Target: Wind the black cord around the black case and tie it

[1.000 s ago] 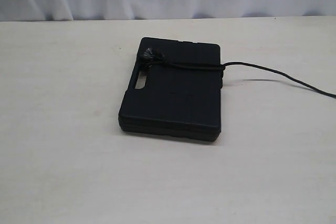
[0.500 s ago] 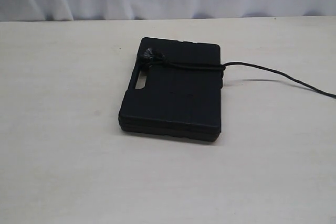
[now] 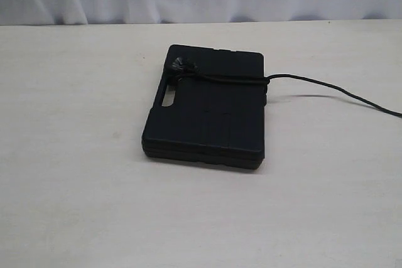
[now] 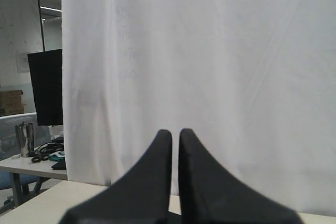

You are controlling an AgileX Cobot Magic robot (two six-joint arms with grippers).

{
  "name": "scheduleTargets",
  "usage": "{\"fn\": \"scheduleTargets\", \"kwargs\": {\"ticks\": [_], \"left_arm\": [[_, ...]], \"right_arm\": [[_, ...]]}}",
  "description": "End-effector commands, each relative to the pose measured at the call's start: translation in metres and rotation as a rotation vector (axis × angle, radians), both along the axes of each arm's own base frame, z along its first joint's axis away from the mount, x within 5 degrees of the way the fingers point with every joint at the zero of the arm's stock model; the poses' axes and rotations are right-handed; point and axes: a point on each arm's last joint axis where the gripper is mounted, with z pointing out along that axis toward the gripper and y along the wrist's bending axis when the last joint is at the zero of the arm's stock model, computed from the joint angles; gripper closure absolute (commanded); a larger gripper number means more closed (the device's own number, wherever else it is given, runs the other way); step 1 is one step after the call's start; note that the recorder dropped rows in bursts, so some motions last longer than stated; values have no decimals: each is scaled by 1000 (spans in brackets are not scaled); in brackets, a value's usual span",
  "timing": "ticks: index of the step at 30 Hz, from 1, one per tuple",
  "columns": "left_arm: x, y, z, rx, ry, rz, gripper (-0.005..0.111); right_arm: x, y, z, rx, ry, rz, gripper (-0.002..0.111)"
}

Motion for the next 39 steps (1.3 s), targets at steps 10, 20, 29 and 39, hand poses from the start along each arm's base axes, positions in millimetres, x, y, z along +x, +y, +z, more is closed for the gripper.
{"fn": "scheduleTargets", "kwargs": {"ticks": [10,20,29,39], "left_arm": [[3,10,-10,8,-44,191,107],[4,15,-12,83,-28,268,107],[3,14,-21,100,77,264,107],[2,15,-29,162,158,266,107]], "right_arm": [[1,0,-1,8,2,-1,104],[1,0,-1,8,2,-1,104],[1,0,-1,8,2,-1,104],[1,0,-1,8,2,-1,104]]}}
